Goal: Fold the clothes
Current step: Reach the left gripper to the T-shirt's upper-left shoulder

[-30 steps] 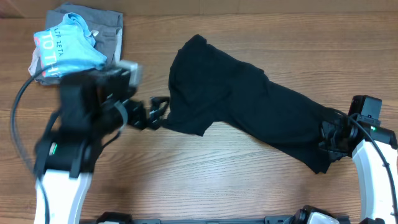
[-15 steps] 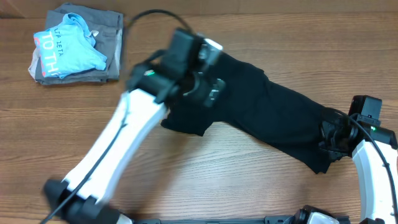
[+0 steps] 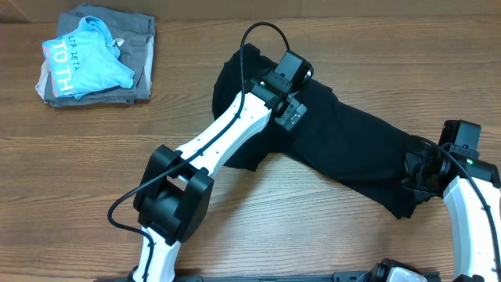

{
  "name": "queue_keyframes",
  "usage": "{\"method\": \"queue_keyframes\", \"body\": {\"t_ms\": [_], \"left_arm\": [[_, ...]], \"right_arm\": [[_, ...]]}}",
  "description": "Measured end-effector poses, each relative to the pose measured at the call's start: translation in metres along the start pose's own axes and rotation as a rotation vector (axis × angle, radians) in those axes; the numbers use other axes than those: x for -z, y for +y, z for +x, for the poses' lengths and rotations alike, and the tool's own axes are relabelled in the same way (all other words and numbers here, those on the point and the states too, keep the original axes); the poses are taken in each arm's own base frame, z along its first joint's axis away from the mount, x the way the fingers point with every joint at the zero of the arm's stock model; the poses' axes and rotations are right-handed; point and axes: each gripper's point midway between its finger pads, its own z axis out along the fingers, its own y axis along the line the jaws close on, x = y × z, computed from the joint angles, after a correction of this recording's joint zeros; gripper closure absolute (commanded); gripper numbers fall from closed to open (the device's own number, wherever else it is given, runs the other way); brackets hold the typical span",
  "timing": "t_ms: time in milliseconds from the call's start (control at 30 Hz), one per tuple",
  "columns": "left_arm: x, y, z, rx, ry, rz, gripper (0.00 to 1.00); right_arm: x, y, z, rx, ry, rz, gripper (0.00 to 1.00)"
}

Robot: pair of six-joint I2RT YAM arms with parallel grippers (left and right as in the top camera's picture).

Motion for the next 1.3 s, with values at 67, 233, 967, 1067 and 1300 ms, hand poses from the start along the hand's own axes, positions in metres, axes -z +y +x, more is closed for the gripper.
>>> {"method": "queue_keyframes", "body": {"t_ms": [67, 233, 967, 1067, 1300], "left_arm": [[0.002, -0.003, -0.006, -0.001, -0.02, 0.004, 0.0], [0.006, -0.019, -0.012, -0.024, -0.038, 0.023, 0.0], [-0.023, 0.04, 0.035, 0.428, 0.127, 0.118, 0.0], [-0.023, 0.05, 0.046, 0.505, 0.168, 0.142, 0.02], [-0.009, 0.057, 0.085, 0.671, 0.337, 0.179, 0.08]], "right_arm": [[0.0, 0.0, 0.0, 0.0, 0.0, 0.0, 0.96], [0.0, 0.0, 0.0, 0.0, 0.002, -0.001, 0.96], [0.0, 0.003, 0.001, 0.001, 0.009, -0.014, 0.96], [0.0, 0.003, 0.001, 0.001, 0.008, -0.015, 0.96], [0.0, 0.003, 0.001, 0.001, 0.008, -0.015, 0.96]]}}
